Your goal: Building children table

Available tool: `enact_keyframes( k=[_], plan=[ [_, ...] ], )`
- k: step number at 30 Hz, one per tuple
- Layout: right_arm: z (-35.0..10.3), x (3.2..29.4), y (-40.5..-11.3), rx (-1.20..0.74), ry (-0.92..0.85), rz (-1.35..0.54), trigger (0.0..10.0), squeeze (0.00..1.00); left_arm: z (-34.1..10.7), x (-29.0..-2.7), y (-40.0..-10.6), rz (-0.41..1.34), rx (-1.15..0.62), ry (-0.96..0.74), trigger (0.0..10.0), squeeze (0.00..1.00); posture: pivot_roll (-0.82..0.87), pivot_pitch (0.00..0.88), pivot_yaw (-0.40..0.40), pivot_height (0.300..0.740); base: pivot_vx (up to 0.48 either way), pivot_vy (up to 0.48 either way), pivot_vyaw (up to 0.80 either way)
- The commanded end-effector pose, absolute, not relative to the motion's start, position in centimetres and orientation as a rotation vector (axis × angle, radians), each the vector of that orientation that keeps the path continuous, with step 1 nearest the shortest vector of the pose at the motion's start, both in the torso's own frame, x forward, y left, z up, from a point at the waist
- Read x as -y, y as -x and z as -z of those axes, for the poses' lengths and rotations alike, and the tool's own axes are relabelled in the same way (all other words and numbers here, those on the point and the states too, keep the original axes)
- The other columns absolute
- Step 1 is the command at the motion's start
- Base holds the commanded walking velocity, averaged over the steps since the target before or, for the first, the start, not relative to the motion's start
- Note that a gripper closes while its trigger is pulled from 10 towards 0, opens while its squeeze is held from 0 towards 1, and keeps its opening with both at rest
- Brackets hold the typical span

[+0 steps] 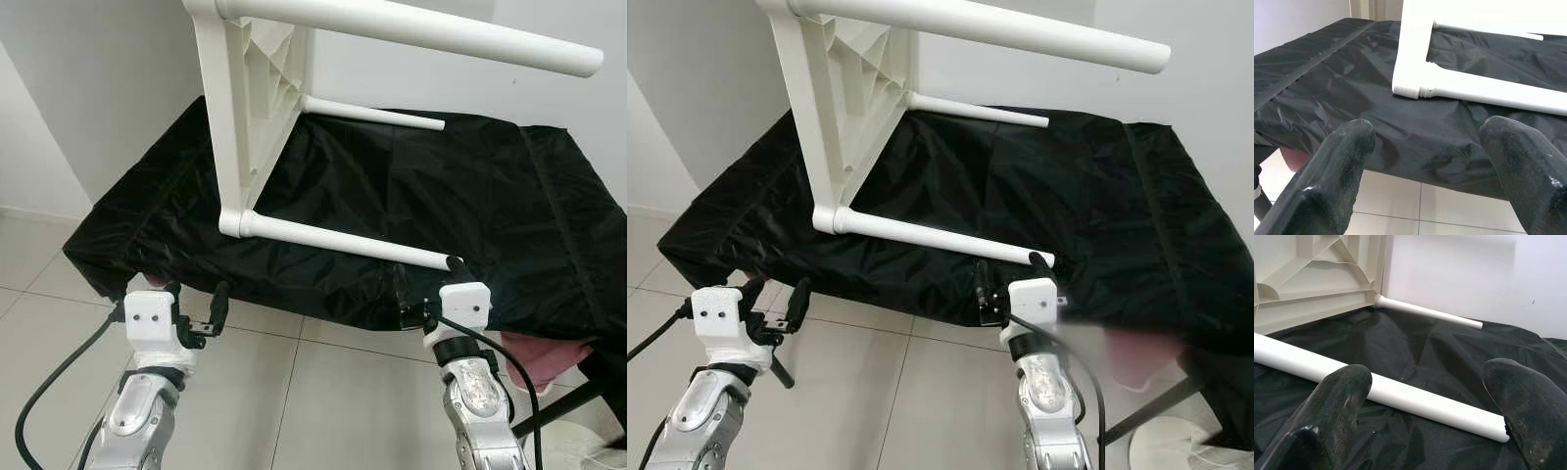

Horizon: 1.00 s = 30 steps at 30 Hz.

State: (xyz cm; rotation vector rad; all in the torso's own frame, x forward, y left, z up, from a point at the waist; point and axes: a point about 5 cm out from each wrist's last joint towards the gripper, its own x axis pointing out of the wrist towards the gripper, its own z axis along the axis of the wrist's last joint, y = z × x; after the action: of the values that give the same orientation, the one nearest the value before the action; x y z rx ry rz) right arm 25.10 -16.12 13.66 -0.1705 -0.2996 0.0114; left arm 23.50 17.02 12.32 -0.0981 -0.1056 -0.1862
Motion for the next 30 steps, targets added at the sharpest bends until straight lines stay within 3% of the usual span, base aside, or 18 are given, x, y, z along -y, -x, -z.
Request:
enact_keyframes(
  k=[1,30],
  plan=[
    [-13.52,16.06,-25.34,0.295,0.179,-0.022,10.0,0.0,-12.09,-16.88,-23.28,0.237,0.092,0.097,10.0,0.0,0.01,0.02,0.004,0.74,0.0,0.0,0.0],
    [-13.27,15.76,-25.81,0.288,0.185,-0.047,10.0,0.0,-12.0,-16.91,-22.96,0.212,0.09,0.106,10.0,0.0,0.03,0.022,-0.016,0.74,0.0,0.0,0.0]
  ],
)
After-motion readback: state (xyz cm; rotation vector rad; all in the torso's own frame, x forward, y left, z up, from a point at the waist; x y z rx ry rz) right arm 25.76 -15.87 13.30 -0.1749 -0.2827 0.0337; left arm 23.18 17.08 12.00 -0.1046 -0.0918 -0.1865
